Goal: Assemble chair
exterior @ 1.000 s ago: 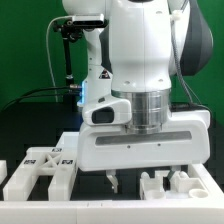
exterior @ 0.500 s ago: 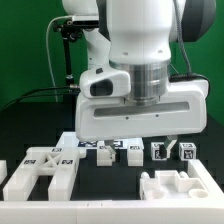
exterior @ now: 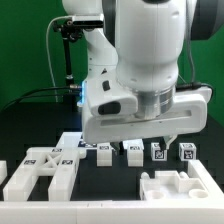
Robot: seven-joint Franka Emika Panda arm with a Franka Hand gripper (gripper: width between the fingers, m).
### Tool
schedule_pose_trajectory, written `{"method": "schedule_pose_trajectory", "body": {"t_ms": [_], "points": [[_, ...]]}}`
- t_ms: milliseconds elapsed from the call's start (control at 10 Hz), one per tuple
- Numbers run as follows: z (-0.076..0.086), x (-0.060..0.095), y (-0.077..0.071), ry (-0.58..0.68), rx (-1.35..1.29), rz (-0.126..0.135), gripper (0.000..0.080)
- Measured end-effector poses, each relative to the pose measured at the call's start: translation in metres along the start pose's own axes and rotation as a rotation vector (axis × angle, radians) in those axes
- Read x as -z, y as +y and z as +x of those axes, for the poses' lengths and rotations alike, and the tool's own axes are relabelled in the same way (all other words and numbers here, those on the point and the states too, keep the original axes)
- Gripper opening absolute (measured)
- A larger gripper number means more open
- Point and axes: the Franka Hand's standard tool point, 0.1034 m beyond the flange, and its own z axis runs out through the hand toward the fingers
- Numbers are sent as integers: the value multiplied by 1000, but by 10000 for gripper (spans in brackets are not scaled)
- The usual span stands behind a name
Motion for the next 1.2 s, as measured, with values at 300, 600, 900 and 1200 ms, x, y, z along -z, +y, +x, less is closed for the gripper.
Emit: {"method": "schedule_pose_trajectory", "body": {"t_ms": [300,600,900,1200], "points": [[0,-4,-2,-232,-10,18,649],[-5,-20,-3,-262,-29,-10,649],[-8,-24,-7,-275,-34,-13,649],[-17,-38,-2,-311,-43,-11,649]]}}
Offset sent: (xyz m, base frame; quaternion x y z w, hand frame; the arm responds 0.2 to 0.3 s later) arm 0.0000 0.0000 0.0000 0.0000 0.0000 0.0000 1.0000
